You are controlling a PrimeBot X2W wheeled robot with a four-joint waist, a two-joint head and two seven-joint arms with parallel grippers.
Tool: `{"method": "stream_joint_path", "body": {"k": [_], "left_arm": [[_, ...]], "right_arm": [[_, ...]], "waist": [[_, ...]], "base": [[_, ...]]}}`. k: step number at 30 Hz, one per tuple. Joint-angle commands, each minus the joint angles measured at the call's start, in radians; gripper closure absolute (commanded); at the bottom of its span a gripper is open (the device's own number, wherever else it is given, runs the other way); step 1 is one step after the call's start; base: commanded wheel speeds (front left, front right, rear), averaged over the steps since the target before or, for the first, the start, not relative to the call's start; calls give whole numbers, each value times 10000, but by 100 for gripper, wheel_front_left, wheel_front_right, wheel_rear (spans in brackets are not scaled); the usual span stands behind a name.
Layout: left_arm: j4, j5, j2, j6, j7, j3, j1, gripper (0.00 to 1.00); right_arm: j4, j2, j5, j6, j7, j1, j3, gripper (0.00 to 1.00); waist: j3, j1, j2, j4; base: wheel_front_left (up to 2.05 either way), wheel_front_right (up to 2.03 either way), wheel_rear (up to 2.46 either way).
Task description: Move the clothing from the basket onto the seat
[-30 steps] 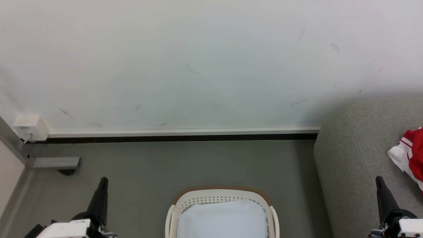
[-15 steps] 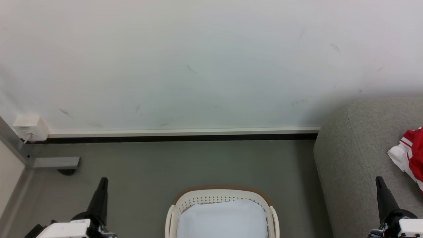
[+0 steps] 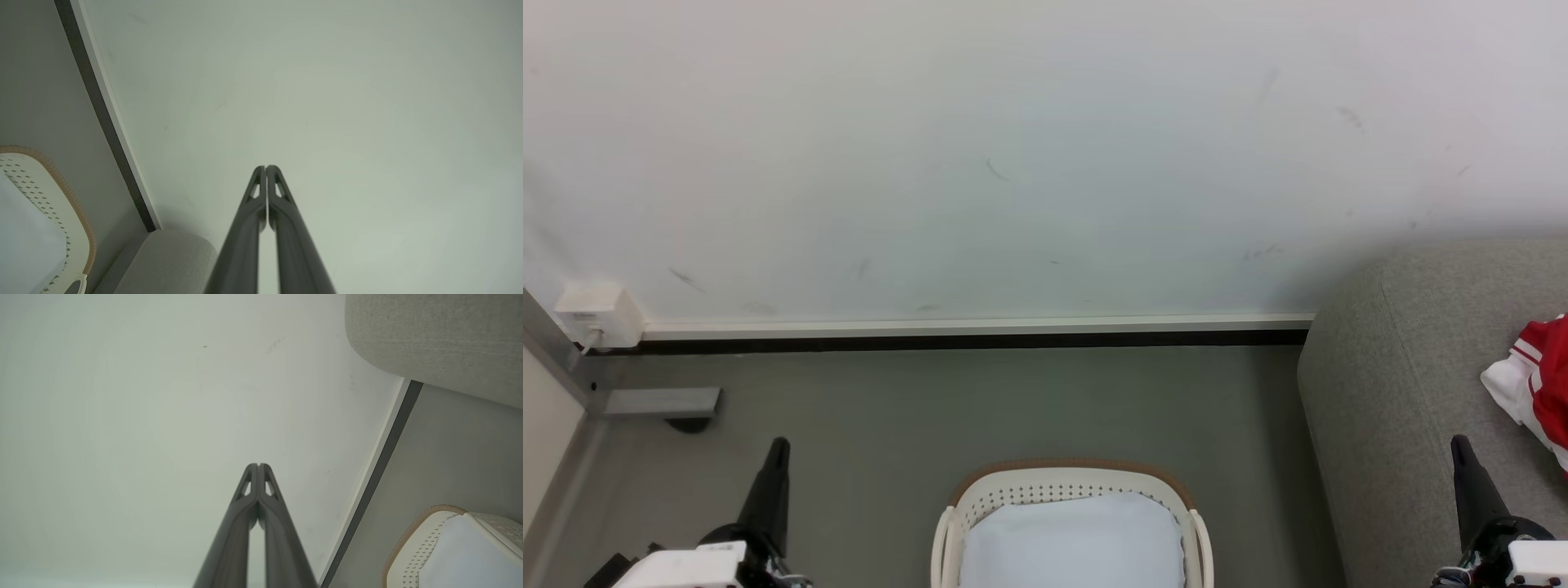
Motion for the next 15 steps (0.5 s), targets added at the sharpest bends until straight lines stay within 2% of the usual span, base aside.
{"method": "stream_joint_path", "body": {"k": [1,15], "left_arm": [[-32,-138,74,-40,39,15,-83,100],[-33,-138,74,-41,39,15,-82,100]], "right_arm": [[-50,4,1,-17,40,-126,-42,100],[-50,3,-1,-17,41,-127,-44,100]], "waist": [[0,0,0,0],[0,0,0,0]], "base": [[0,0,0],[0,0,0]]}}
